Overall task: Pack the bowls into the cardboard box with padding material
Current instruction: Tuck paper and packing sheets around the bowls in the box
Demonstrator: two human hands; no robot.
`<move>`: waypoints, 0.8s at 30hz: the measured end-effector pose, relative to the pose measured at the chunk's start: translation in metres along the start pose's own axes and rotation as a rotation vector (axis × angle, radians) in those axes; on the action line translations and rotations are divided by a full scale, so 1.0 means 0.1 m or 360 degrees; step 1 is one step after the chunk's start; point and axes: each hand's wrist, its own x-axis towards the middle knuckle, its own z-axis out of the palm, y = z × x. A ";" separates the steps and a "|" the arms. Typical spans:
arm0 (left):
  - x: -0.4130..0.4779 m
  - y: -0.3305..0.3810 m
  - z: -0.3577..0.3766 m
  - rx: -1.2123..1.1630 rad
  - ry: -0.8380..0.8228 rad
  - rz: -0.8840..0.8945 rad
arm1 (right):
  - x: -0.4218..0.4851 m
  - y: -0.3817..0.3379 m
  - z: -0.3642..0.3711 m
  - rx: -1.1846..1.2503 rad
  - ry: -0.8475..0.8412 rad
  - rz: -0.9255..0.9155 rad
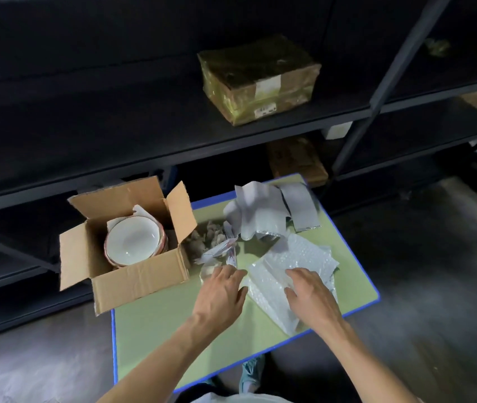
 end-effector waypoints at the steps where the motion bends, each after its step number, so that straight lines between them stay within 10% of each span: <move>1: 0.06 0.04 0.02 0.0004 -0.0022 -0.0018 | 0.03 0.07 -0.02 -0.0004 0.0006 0.0035; 24: 0.77 0.54 0.19 -0.0371 0.0025 -0.0062 | 0.14 0.31 -0.34 0.0013 0.0306 -0.0507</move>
